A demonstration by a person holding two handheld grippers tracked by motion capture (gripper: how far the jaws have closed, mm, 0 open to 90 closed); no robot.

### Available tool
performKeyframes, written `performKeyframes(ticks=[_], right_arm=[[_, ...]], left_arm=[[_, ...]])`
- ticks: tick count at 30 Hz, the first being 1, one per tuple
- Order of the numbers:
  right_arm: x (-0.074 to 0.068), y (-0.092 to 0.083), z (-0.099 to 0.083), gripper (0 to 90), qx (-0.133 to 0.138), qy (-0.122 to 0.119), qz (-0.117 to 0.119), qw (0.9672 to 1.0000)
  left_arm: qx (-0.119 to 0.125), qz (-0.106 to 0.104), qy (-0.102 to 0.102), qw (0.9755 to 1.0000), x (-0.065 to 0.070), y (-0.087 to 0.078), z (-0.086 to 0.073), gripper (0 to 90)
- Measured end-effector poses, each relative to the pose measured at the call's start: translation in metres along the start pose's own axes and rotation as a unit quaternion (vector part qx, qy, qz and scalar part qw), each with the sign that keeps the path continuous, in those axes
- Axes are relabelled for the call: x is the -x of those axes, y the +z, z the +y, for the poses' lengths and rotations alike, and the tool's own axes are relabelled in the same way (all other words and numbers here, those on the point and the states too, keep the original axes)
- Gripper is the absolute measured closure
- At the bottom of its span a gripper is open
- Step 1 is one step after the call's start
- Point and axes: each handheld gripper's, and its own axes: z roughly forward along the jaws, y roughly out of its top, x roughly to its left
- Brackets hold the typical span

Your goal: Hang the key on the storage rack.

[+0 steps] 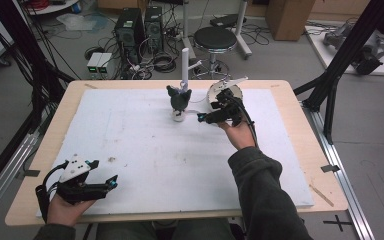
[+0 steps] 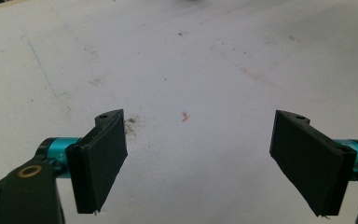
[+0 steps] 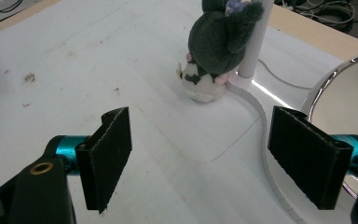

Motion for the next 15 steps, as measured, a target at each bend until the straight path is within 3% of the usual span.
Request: performKeyframes(ticks=[15], right_arm=[[-0.0049,-0.0056,-0.0071,18.2,0.009,0.000,0.003,1.0000]], left_arm=[[0.001,0.000,0.001,1.0000,0.0008,0.0007,0.0002,19.0]])
